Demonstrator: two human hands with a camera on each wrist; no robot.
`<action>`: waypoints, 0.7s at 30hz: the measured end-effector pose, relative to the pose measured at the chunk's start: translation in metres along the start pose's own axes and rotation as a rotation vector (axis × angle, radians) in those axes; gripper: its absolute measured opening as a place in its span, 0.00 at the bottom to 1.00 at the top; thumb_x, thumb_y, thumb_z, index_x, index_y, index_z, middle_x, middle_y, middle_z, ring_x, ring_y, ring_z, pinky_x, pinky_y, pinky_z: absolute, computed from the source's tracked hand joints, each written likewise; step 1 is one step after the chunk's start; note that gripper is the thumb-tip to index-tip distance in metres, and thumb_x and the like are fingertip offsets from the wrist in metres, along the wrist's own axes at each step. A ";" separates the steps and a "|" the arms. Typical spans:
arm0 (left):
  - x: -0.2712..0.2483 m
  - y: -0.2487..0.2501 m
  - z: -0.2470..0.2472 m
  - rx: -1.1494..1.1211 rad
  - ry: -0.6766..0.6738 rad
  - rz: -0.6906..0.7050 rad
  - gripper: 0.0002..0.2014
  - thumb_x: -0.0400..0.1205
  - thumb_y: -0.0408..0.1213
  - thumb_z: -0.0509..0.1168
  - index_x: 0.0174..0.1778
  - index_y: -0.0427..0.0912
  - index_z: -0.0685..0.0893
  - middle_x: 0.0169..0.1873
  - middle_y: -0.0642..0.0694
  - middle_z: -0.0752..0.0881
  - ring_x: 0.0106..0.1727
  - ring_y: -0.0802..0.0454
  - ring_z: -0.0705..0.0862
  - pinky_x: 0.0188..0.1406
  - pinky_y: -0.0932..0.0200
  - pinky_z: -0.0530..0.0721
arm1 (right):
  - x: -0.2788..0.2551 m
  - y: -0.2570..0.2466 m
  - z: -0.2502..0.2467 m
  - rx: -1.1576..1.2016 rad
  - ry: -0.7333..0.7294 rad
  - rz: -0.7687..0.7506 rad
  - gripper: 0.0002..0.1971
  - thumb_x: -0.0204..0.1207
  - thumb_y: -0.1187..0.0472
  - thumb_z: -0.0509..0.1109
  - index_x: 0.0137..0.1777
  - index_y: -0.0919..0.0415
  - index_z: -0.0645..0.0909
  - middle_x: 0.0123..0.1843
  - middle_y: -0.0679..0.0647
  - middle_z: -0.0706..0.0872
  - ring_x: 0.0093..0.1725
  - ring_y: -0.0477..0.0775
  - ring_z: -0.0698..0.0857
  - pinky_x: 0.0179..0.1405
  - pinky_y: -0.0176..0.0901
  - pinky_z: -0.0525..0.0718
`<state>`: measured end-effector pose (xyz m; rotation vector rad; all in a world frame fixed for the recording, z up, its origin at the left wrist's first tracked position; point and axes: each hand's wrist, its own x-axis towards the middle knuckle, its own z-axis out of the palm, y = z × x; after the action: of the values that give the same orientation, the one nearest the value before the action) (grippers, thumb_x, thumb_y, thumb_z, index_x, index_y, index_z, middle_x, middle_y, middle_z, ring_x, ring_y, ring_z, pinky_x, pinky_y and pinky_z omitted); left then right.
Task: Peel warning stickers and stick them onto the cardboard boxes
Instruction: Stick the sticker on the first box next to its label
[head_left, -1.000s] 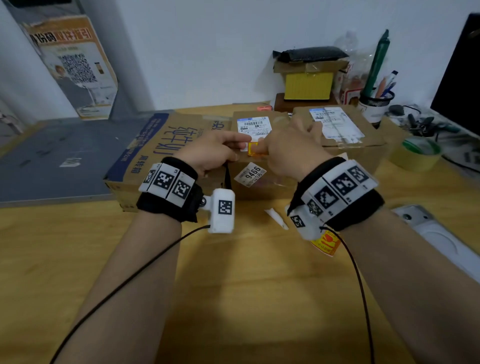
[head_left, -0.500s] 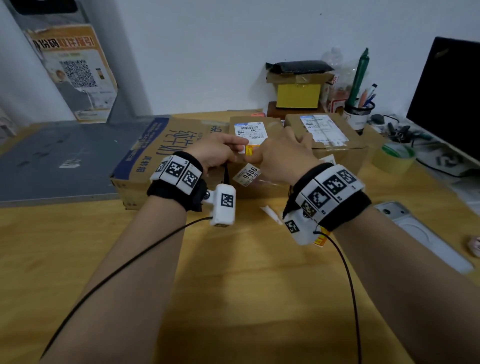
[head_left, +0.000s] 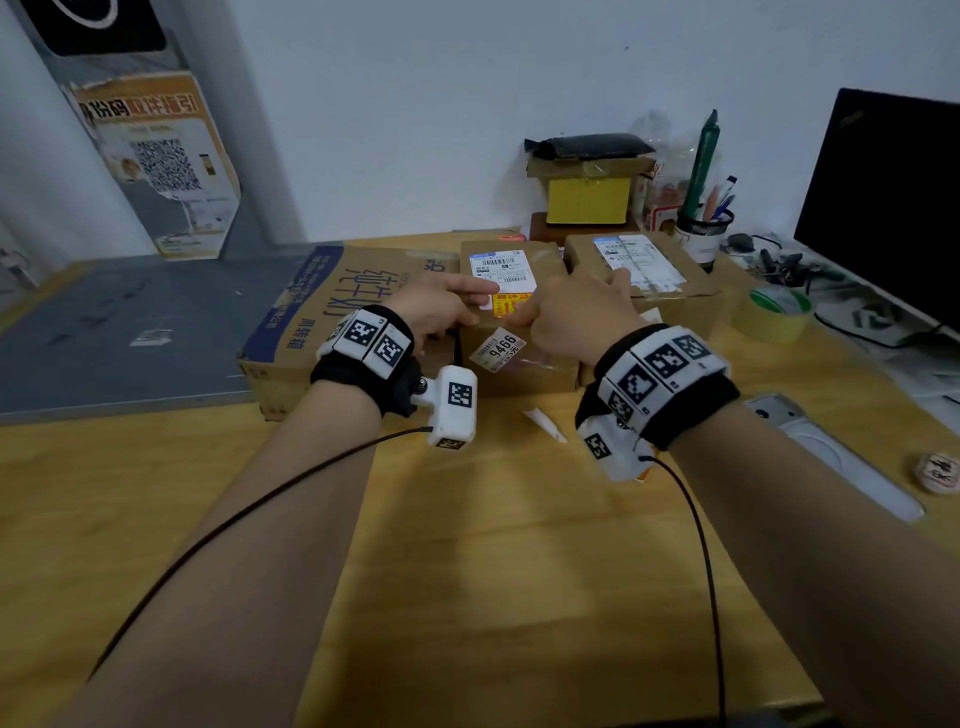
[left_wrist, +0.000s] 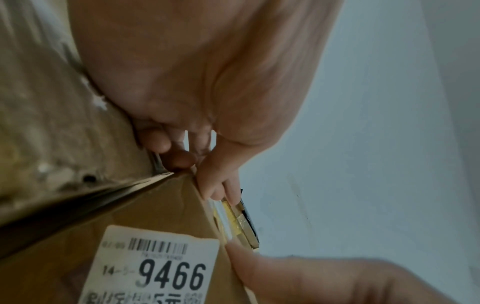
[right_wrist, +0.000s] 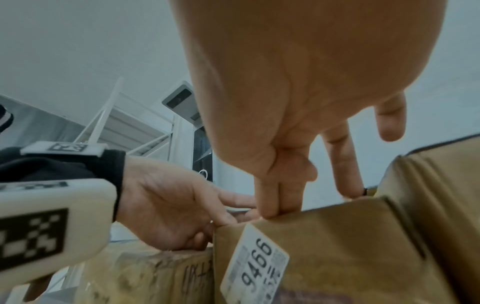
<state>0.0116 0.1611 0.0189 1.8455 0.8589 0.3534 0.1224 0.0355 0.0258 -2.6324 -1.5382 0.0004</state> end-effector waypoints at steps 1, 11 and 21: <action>-0.002 0.001 0.000 -0.008 -0.004 -0.001 0.25 0.81 0.17 0.62 0.69 0.46 0.85 0.58 0.52 0.86 0.37 0.62 0.77 0.25 0.67 0.66 | -0.005 0.004 -0.005 0.033 -0.011 -0.022 0.21 0.81 0.60 0.60 0.61 0.39 0.91 0.68 0.52 0.83 0.71 0.62 0.77 0.78 0.71 0.58; -0.012 0.005 -0.012 -0.271 0.118 0.021 0.24 0.77 0.16 0.55 0.53 0.44 0.89 0.54 0.44 0.87 0.46 0.50 0.83 0.39 0.59 0.79 | 0.000 -0.001 -0.001 0.267 -0.099 -0.146 0.19 0.78 0.62 0.62 0.55 0.46 0.93 0.60 0.52 0.89 0.54 0.56 0.87 0.49 0.48 0.88; -0.015 0.016 -0.007 -0.338 0.216 0.018 0.19 0.82 0.20 0.56 0.45 0.46 0.87 0.49 0.46 0.87 0.42 0.51 0.83 0.40 0.54 0.83 | 0.008 0.017 -0.008 0.447 0.022 -0.113 0.21 0.82 0.65 0.62 0.66 0.45 0.90 0.69 0.47 0.89 0.69 0.53 0.85 0.72 0.48 0.82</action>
<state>0.0032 0.1519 0.0384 1.5198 0.8683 0.6769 0.1414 0.0335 0.0328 -2.1908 -1.4719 0.2725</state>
